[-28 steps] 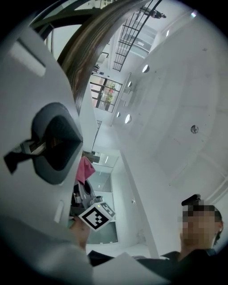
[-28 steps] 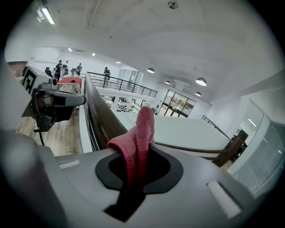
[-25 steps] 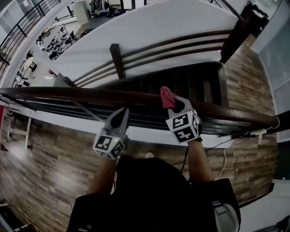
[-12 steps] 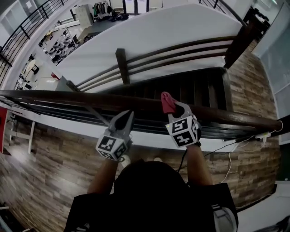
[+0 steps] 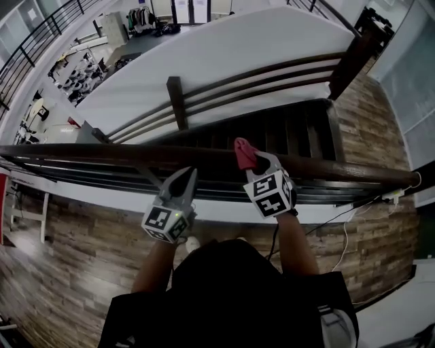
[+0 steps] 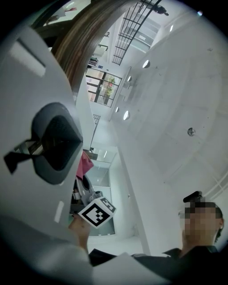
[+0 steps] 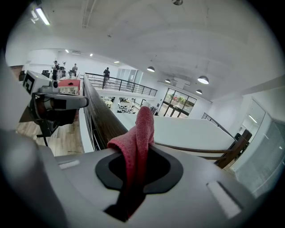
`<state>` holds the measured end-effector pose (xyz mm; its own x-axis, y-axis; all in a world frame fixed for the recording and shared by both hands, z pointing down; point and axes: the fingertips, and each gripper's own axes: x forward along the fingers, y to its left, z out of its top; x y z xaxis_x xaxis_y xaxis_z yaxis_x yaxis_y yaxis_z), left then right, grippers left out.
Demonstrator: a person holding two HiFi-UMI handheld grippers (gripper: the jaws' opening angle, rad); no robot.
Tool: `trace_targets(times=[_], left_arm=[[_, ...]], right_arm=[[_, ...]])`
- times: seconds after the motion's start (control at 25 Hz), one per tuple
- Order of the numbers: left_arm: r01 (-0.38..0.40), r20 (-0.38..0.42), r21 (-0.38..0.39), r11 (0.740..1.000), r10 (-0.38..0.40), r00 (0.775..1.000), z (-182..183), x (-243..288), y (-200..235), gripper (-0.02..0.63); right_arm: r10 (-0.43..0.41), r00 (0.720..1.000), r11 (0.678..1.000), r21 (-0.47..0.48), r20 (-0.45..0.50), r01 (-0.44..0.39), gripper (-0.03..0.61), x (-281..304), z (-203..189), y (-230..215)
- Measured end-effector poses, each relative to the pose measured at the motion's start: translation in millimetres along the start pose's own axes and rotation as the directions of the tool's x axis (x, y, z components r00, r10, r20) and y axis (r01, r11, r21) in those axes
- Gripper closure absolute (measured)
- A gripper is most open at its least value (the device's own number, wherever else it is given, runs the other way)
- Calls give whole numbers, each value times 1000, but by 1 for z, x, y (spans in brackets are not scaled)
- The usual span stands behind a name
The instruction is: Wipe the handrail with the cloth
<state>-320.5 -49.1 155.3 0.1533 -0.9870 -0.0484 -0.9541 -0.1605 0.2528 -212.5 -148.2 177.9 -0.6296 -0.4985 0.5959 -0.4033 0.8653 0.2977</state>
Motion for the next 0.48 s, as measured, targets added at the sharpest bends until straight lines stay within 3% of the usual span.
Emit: trace_targets(times=[0.48], left_arm=[[-17,-9,18,1000,17,1000,13,-39,52,615]], right_arm=[[-29,1000,999,-12,7,29,531,24,37,38]])
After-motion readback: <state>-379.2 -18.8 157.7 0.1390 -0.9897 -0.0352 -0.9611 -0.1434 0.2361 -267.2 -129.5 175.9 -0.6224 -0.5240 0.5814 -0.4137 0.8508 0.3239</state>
